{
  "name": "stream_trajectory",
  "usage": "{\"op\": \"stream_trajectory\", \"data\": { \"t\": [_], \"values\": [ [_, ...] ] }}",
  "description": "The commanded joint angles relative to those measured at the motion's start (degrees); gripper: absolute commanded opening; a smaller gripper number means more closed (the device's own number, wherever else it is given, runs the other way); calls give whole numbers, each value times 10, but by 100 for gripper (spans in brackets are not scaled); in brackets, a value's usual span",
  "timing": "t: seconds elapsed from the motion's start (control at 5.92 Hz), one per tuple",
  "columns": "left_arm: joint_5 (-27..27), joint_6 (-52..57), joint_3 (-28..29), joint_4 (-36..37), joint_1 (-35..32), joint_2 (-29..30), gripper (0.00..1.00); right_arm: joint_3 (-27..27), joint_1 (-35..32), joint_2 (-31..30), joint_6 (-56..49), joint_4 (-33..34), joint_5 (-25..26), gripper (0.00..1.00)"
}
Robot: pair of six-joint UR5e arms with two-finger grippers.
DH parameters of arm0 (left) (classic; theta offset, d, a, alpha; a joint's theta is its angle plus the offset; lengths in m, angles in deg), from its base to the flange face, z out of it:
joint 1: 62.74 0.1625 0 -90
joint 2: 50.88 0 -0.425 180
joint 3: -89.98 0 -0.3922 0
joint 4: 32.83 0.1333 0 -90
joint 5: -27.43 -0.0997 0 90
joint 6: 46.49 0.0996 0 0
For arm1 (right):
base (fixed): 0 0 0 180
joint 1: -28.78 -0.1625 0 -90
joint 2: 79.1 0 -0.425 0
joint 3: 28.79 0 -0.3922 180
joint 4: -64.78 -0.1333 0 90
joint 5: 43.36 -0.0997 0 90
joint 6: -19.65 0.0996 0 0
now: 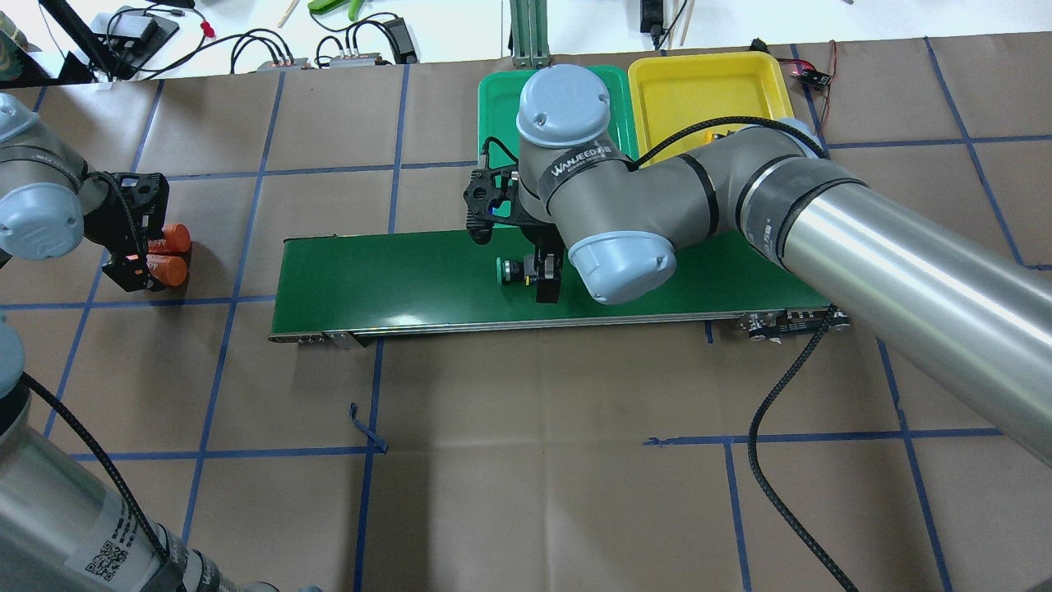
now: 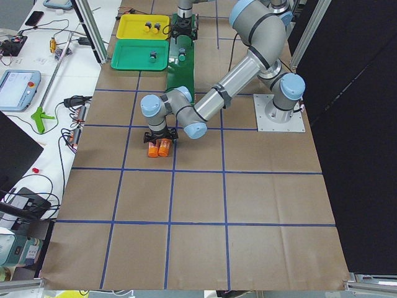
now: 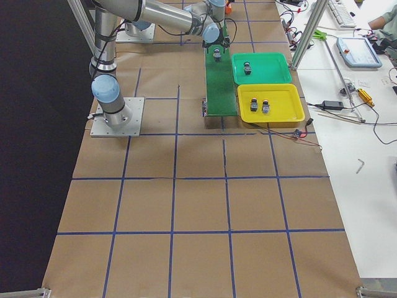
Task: Sort buttons by color to trays
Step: 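Grasp green button on belt with right while left grasps orange cylinder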
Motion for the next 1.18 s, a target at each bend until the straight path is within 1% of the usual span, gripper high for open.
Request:
{"op": "stream_trajectory", "data": {
  "t": [0.0,0.17,0.51,0.68,0.84,1.01],
  "values": [
    [0,0,-12,4,8,1,98,31,11,-1,-75,12,6,100],
    [3,0,-14,4,23,3,98,35,20,-1,-77,11,7,100],
    [3,-1,-15,3,27,-1,98,39,52,-2,-101,11,7,100],
    [4,-1,-15,3,28,-1,74,50,70,-4,-106,11,7,89],
    [3,-2,-14,3,27,-2,31,52,84,-11,-113,11,8,65],
    [1,-5,-14,-1,25,-7,5,52,97,-15,-121,11,21,44]
  ]
}}
